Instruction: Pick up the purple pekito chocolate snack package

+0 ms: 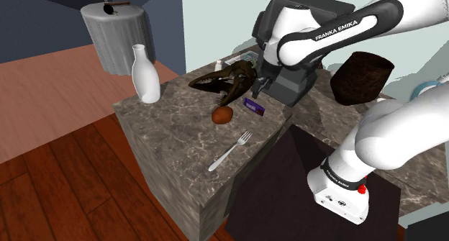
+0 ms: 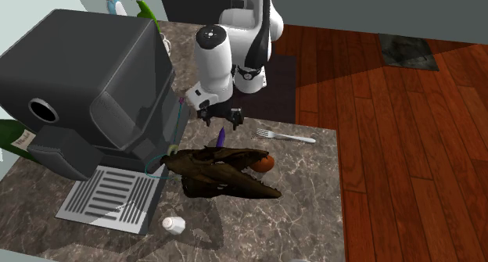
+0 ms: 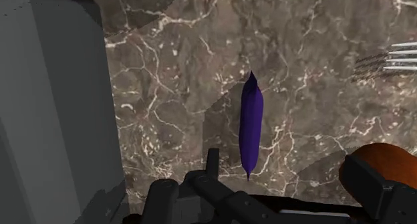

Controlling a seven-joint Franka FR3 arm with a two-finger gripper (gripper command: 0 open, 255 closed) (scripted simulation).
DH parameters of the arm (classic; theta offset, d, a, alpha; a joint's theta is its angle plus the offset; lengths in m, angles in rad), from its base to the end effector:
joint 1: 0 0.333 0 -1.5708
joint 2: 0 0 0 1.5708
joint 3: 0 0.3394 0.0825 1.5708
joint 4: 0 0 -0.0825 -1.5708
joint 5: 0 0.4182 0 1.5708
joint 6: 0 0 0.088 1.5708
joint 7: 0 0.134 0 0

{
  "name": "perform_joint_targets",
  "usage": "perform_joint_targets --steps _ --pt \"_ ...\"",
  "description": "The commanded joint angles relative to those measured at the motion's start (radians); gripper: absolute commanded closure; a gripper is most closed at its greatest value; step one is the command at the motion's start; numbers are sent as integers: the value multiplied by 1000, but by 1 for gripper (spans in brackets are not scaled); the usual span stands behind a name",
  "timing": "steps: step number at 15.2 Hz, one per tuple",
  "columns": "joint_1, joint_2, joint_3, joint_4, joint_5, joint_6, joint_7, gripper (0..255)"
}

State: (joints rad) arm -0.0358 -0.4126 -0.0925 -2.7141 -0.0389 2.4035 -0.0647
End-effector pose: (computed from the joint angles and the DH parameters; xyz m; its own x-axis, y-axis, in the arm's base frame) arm 0.4041 -0.0500 0.3343 0.9944 -0.0302 0.1012 -0.0302 -0.9995 -0.0016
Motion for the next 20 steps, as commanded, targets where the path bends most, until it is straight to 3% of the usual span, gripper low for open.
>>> perform_joint_targets --steps 1,4,13,14,20 --pt "-2 68 -10 -9 -2 85 -13 0" --pt "1 177 -21 -3 4 193 -30 0" --pt "8 288 -27 -24 23 325 -45 0" --pt "7 289 -29 -24 23 325 -48 255" --pt "8 289 -29 -24 23 326 -47 255"
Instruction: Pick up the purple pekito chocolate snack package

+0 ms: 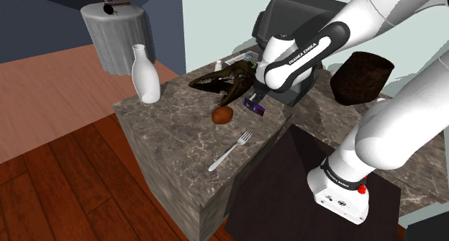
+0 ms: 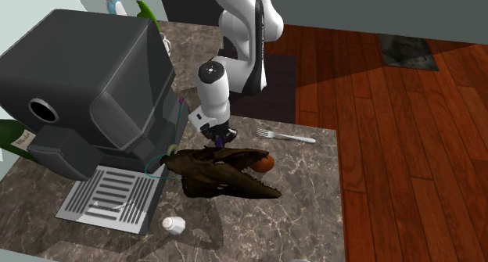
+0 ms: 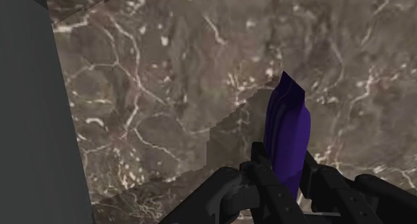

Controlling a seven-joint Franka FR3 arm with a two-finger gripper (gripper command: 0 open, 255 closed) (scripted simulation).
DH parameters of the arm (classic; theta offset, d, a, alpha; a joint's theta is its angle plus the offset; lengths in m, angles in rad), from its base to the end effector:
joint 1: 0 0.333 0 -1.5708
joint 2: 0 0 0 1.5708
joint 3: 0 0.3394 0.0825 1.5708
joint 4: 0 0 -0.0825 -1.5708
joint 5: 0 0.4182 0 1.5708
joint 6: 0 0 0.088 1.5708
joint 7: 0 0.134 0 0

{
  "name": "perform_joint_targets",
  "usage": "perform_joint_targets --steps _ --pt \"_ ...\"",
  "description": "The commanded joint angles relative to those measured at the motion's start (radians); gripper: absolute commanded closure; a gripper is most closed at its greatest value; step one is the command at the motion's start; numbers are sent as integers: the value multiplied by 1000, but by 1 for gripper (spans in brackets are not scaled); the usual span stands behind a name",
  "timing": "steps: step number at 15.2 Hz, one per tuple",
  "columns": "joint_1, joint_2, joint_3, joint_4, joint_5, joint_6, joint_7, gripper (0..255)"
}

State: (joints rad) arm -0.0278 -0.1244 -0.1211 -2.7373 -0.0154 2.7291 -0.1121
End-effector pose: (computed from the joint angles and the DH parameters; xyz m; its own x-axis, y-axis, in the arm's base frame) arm 0.4204 -0.0608 0.2373 0.9931 -0.0225 0.1153 -0.0233 -0.9997 0.0057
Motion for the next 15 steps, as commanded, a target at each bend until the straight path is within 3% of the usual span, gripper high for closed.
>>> perform_joint_targets --steps 1,3,15 --pt "0 2 -1 0 0 0 0 255" --pt "0 0 1 -1 0 -1 3 255" --pt "-10 -167 11 40 -25 -209 22 255"
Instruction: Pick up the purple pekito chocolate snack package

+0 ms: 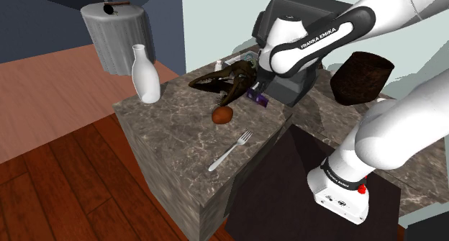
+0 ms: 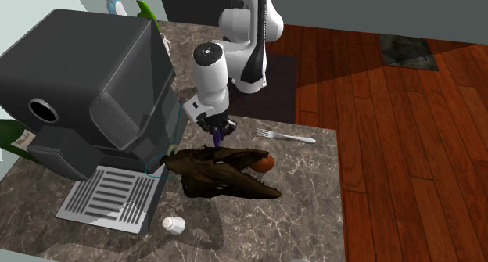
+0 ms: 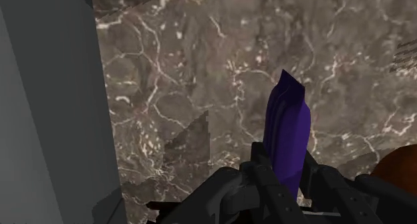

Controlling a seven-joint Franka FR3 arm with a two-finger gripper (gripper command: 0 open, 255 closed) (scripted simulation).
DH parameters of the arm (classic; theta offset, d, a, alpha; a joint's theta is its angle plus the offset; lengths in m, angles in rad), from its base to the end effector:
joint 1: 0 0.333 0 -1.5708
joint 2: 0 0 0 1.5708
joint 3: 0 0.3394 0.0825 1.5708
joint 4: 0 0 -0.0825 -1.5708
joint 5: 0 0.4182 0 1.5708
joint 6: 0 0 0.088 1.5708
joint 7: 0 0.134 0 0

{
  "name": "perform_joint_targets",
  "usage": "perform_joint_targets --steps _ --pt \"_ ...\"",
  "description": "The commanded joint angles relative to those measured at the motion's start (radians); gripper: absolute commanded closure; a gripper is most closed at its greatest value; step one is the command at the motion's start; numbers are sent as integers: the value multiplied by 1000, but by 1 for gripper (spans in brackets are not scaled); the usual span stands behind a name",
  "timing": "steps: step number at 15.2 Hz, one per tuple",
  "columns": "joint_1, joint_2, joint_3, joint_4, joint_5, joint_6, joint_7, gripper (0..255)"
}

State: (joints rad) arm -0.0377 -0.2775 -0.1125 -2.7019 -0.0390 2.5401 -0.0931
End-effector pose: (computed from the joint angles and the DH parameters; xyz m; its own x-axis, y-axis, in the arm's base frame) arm 0.4218 -0.0610 0.2974 0.9932 -0.0232 0.1143 -0.0240 -0.9997 0.0055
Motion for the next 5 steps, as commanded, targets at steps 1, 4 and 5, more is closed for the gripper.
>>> perform_joint_targets --steps 1,4,5 --pt "-1 -26 3 10 -2 -37 4 255" --pt "-2 -51 5 22 -4 -73 5 255" --pt "-2 -50 5 22 -4 -73 5 255"
